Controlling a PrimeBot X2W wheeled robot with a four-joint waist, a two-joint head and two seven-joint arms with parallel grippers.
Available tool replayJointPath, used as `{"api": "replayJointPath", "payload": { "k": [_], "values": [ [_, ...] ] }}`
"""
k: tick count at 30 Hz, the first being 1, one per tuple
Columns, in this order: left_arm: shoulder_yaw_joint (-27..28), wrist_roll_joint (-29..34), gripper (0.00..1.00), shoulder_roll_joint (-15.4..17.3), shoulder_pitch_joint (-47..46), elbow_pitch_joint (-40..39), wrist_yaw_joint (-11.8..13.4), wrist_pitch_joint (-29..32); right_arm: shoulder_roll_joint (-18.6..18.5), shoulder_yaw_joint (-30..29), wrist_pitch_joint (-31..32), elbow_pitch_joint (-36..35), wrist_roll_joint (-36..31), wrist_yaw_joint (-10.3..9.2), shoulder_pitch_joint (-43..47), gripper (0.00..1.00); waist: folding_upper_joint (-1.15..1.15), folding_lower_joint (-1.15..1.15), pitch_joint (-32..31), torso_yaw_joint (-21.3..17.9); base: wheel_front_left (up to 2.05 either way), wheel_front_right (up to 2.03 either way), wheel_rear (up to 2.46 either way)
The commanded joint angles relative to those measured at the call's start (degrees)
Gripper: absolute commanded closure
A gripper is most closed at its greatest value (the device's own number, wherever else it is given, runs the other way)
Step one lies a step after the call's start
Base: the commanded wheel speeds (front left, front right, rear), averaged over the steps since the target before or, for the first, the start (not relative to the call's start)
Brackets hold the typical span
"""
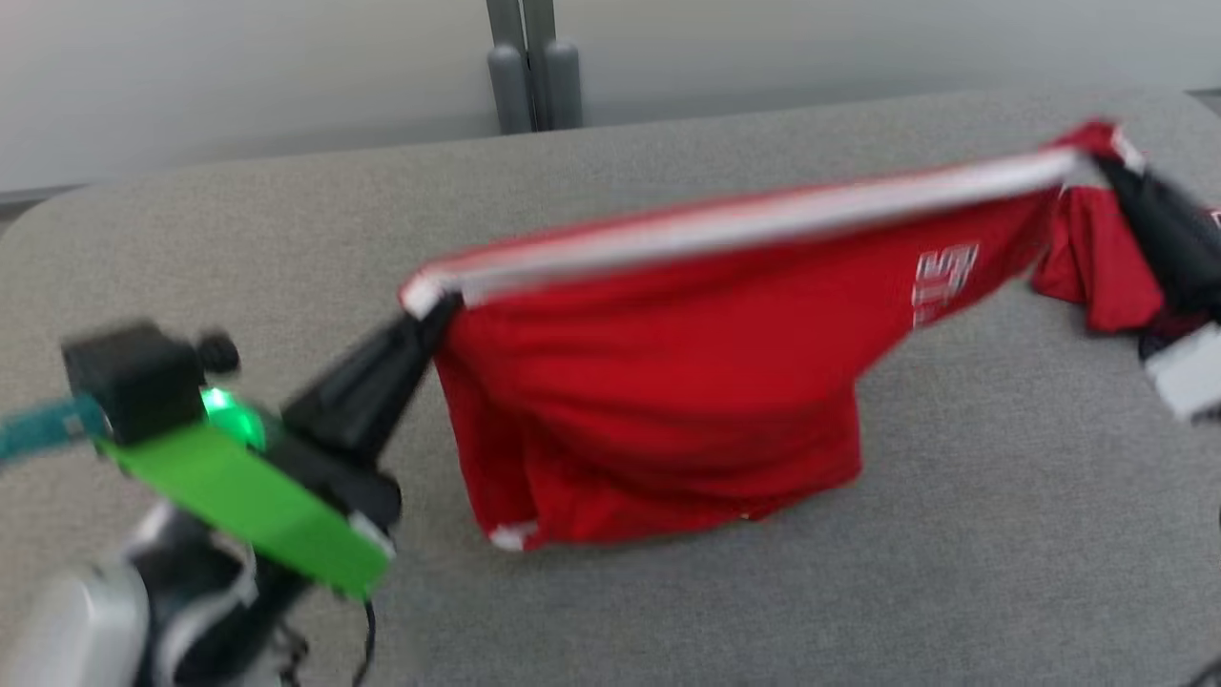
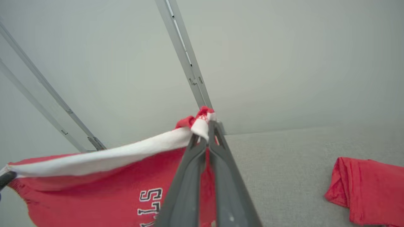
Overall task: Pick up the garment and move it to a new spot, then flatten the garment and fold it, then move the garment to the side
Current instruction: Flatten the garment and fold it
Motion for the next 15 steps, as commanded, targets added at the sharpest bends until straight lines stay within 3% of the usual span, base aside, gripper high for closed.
{"api": "replayJointPath", "payload": {
  "k": [1, 4, 7, 12, 15],
  "values": [
    [0.76, -1.48, 1.0, -0.02, -8.43, 3.19, -0.15, 1.97, 1.38, -0.85, 1.6, 3.13, -1.7, 0.01, -7.74, 1.0, 0.0, 0.0, 10.96, 1.55, 0.0, 0.0, 0.0],
    [1.87, -2.03, 1.0, -1.51, -26.72, 12.51, 0.58, 5.15, 2.8, -2.71, 3.76, 11.03, -7.92, 0.01, -25.49, 1.0, 0.0, 0.0, 18.16, 2.63, 0.0, 0.0, 0.0],
    [1.92, 0.52, 1.0, -3.76, -45.63, 24.92, 1.14, 5.38, 5.28, -5.86, 2.07, 21.16, -15.77, 0.01, -44.21, 1.0, 0.0, 0.0, 25.22, 3.41, 0.0, 0.0, 0.0],
    [3.1, 5.88, 1.0, -6.94, -66.82, 44.18, 0.29, -5.17, 7.69, -10.69, -9.14, 37.72, -23.98, -0.1, -64.04, 1.0, 0.0, 0.0, 29.87, 2.62, 0.0, 0.0, 0.0],
    [1.14, 10.55, 1.0, -6.98, -73.84, 53.03, -0.97, -13.63, 7.96, -8.36, -16.18, 45.43, -24.85, -0.1, -69.12, 1.0, 0.0, 0.0, 31.49, 2.07, 0.0, 0.0, 0.0]
  ]
}}
